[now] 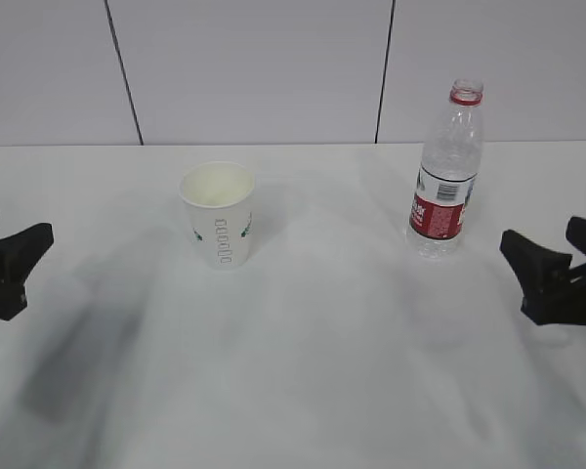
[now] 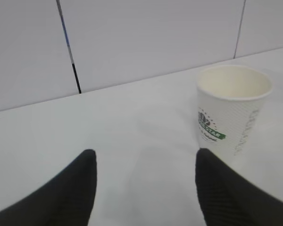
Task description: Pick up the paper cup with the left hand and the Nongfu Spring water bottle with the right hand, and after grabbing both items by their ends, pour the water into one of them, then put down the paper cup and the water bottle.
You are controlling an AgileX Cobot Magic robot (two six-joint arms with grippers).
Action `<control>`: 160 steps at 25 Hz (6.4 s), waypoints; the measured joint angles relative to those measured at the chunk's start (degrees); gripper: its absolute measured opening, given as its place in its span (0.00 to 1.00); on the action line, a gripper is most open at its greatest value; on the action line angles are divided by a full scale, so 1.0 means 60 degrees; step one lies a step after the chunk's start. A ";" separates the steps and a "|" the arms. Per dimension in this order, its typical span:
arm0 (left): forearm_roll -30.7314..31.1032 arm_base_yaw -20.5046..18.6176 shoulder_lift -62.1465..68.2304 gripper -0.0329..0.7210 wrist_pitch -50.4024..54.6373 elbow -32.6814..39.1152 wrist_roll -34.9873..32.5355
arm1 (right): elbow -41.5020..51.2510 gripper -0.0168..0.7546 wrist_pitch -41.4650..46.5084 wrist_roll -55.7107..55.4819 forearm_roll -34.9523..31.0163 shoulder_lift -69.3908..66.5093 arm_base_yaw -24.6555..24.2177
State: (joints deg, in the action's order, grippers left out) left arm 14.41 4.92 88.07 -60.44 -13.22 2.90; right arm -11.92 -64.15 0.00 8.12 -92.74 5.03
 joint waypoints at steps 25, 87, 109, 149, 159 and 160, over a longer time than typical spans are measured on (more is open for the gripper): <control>0.1169 0.0000 0.1014 0.94 -0.0810 0.0831 0.0264 | 0.0519 0.78 -0.0192 0.0181 0.0542 -0.0420 -0.0016; 0.1636 0.0000 0.1034 0.83 -0.0832 0.0575 0.0287 | -0.5501 0.88 0.0899 -0.0051 0.0908 -0.5067 -0.0016; 0.1690 0.0000 0.1034 0.83 -0.0832 0.0575 0.0293 | -0.7564 0.74 0.1471 -0.0871 0.1308 -0.6174 -0.0016; 0.2160 0.0000 0.1883 0.82 -0.0849 0.0556 0.0459 | -0.4272 0.67 0.1927 -0.0814 0.2626 -0.1813 -0.0037; 0.3075 -0.0242 0.1919 0.83 -0.0655 -0.0265 0.1297 | -0.4125 0.67 0.1914 -0.0814 0.3020 -0.1545 -0.0037; 0.3453 -0.0382 0.1919 0.83 -0.0446 -0.0593 0.1480 | -0.4125 0.67 0.1914 -0.0814 0.3039 -0.1545 -0.0037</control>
State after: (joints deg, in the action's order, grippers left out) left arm 35.13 2.62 99.58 -63.11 -16.78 11.78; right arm -36.66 -52.67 -4.88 26.35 -102.01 4.81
